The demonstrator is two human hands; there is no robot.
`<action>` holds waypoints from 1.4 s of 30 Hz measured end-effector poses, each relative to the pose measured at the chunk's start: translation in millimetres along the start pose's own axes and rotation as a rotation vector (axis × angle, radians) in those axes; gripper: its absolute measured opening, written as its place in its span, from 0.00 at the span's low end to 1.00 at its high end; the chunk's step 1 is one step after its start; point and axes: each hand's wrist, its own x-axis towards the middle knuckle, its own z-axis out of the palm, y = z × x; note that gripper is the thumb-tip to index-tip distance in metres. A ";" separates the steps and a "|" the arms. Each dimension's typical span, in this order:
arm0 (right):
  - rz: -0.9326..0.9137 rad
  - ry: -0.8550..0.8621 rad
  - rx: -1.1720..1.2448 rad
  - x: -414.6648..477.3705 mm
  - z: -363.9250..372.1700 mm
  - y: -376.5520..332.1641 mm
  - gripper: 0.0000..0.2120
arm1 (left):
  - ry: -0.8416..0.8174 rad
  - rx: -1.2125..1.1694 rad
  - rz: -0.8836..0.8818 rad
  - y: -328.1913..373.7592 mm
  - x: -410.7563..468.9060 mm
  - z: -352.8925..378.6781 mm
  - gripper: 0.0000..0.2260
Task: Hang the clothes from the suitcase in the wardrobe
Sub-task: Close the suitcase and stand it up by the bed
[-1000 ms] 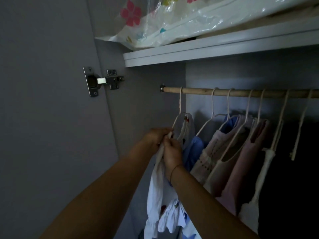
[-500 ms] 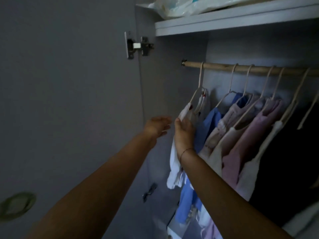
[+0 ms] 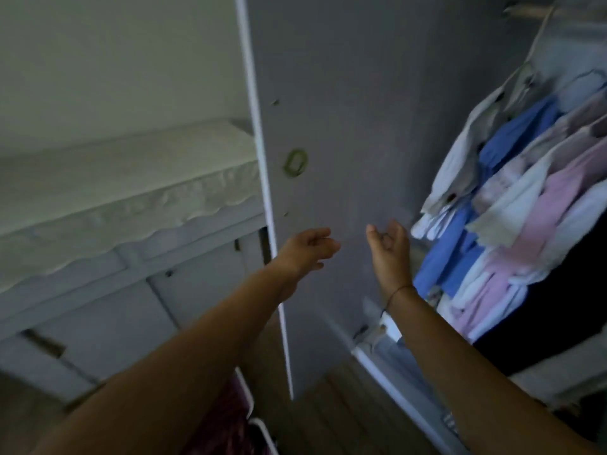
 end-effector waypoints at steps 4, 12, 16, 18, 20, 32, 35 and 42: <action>0.102 -0.086 -0.011 -89.7 37.9 44.9 0.31 | 0.148 -0.056 -0.106 -73.8 -82.2 -74.0 0.19; 0.223 -0.341 -0.066 -211.3 100.7 112.3 0.14 | 0.501 -0.113 -0.381 -202.2 -209.6 -189.1 0.12; 0.342 -0.541 -0.144 -226.8 134.0 147.8 0.21 | 0.674 -0.132 -0.495 -263.5 -234.8 -220.5 0.19; 0.360 -0.632 -0.210 -224.2 153.2 172.1 0.22 | 0.765 -0.156 -0.544 -296.9 -240.9 -231.7 0.18; 0.359 -0.724 -0.291 -219.6 175.7 201.1 0.23 | 0.866 -0.198 -0.597 -334.0 -245.6 -240.8 0.16; 0.612 -0.865 -0.393 -199.8 290.9 465.8 0.29 | 1.085 -0.293 -0.775 -605.8 -211.1 -288.9 0.13; 0.663 -0.856 -0.419 -200.8 311.8 543.3 0.31 | 1.088 -0.278 -0.792 -683.8 -202.7 -304.3 0.13; 0.610 -0.819 -0.433 -192.3 364.2 684.8 0.32 | 1.184 -0.238 -0.738 -827.5 -174.7 -351.7 0.23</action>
